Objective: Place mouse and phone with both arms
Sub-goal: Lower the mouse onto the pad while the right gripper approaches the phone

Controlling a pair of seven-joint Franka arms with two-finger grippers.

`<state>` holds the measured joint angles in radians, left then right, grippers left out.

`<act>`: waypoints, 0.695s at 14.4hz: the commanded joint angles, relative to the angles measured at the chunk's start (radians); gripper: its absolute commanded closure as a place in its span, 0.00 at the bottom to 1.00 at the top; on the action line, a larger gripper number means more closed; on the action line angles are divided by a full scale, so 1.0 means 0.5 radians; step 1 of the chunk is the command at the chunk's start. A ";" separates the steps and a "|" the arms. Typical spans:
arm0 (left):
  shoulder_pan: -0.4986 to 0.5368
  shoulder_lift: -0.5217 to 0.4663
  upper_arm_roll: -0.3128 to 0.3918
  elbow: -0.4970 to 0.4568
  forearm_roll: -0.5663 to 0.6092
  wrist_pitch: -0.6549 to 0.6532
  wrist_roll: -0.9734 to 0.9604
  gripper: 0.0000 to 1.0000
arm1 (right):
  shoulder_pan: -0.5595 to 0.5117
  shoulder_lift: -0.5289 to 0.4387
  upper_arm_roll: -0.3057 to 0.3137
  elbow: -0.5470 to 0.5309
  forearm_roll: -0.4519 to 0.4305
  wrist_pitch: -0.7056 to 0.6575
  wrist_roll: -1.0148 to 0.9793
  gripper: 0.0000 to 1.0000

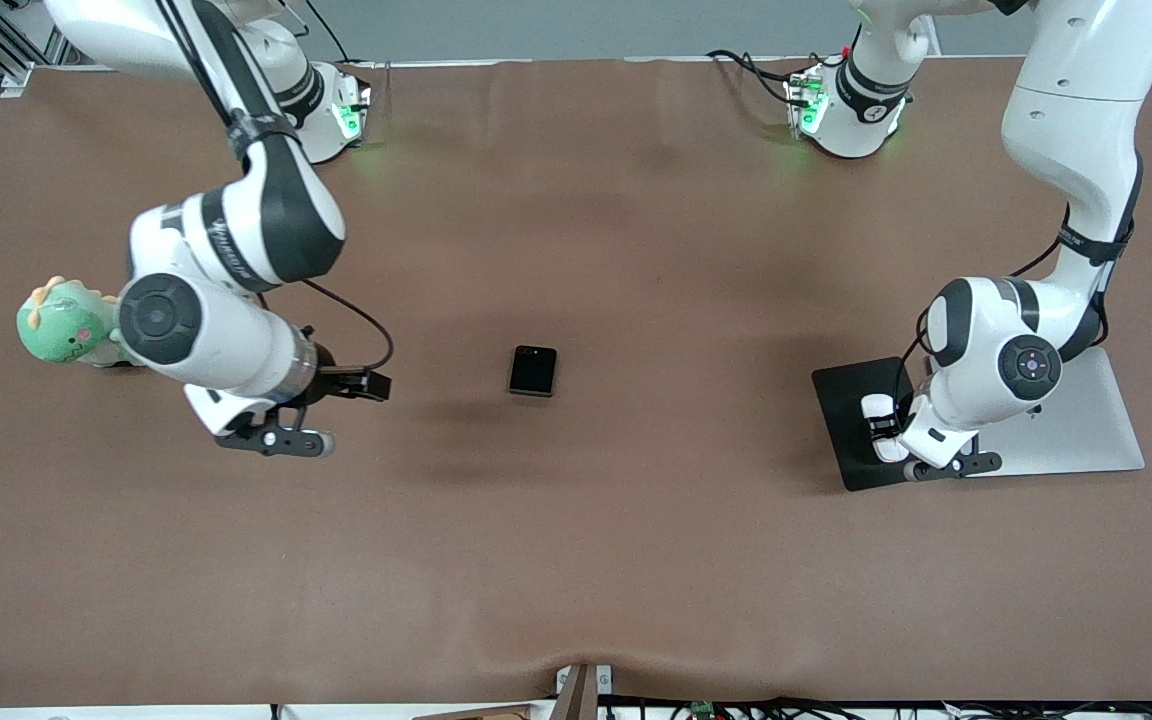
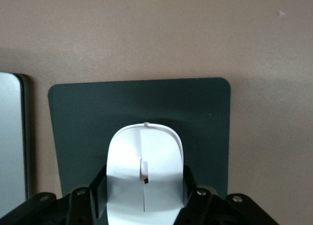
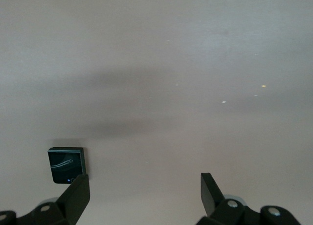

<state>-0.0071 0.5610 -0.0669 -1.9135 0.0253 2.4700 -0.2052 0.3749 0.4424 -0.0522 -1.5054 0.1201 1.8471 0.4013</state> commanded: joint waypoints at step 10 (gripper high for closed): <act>0.005 0.087 -0.014 0.001 0.054 0.113 0.024 1.00 | 0.296 0.330 -0.018 0.010 0.015 0.318 0.179 0.00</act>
<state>-0.0073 0.5989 -0.0680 -1.9130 0.0259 2.5136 -0.1986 0.4959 0.5831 -0.0521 -1.5107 0.1201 1.9843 0.4456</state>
